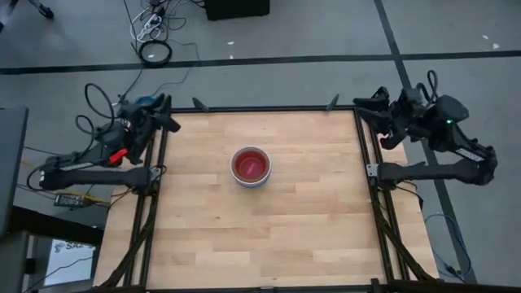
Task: Nest bowls inside each other
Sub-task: Return to Home Position
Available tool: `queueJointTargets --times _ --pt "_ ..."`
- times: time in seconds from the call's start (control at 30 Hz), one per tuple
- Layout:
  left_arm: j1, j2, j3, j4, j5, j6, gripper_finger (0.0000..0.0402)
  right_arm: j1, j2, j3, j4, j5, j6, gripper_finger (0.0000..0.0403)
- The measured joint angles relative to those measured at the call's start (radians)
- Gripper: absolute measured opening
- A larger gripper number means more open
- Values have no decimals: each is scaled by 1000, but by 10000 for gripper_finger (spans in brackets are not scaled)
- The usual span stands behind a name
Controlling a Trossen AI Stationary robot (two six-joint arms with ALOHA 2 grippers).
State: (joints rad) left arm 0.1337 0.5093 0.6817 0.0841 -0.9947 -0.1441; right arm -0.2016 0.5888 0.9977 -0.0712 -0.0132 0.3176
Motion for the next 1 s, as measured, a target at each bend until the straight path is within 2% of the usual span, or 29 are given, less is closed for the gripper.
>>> queueJointTargets --times 0.2,0.37,0.7,0.83,1.0 --pt "43 -17 1 -110 119 -105 147 -62 0 0 -121 -44 -23 168" --pt "43 -56 1 -243 128 -205 147 -106 -14 -46 -128 -114 -34 168" --pt "-4 -142 1 -333 188 -257 147 -124 -163 -298 130 -117 5 168" --pt "-38 -144 -9 -319 239 -288 147 -124 -214 -371 172 -117 38 168" --pt "-115 -143 -139 -146 283 -335 147 -124 -252 -424 216 -104 48 168"
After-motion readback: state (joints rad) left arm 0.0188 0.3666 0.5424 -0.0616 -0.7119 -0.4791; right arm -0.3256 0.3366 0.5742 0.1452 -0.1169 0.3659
